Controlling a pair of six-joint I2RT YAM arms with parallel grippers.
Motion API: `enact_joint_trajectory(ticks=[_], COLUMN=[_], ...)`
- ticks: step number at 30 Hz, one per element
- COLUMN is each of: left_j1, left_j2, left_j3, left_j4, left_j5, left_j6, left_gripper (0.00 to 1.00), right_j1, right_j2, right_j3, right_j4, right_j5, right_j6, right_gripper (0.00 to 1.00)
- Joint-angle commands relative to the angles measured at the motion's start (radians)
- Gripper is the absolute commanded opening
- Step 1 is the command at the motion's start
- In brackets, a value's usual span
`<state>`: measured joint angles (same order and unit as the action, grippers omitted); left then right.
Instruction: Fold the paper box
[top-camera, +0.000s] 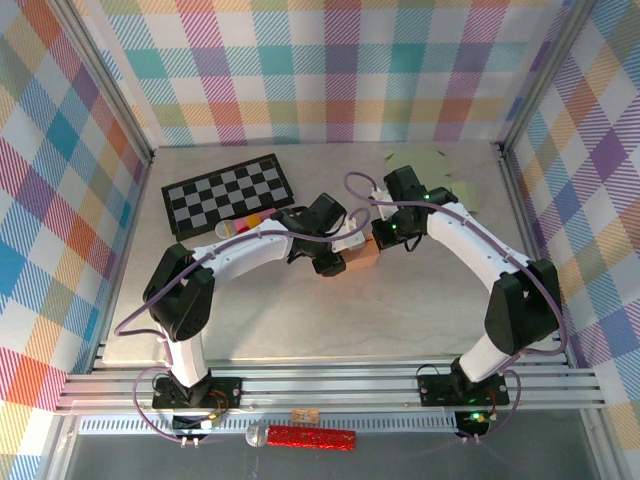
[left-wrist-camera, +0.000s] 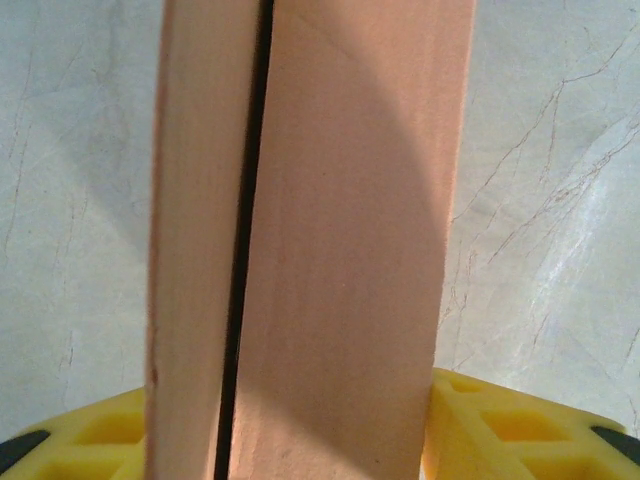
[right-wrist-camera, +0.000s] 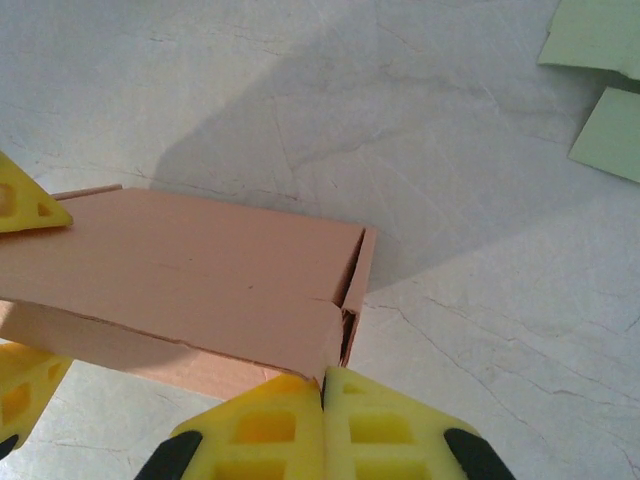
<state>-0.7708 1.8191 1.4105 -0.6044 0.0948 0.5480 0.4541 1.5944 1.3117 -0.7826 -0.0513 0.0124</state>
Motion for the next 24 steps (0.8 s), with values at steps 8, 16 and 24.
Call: enact_joint_trajectory(ticks=[8, 16, 24], left_j1=[0.011, 0.037, 0.056], left_j2=[0.016, -0.018, -0.137], left_j3=[0.036, 0.012, -0.072], left_j4=[-0.026, 0.014, 0.126], left_j5=[0.048, 0.047, 0.051], left_j6=[-0.045, -0.138, -0.291], left_gripper=[0.51, 0.62, 0.67], right_j1=[0.031, 0.067, 0.088], right_j2=[-0.033, -0.051, -0.077], right_j3=[-0.095, -0.139, -0.149], right_j4=[0.1, 0.152, 0.174], right_j5=[0.042, 0.095, 0.142], right_j6=[0.046, 0.084, 0.131], right_gripper=[0.0, 0.0, 0.0])
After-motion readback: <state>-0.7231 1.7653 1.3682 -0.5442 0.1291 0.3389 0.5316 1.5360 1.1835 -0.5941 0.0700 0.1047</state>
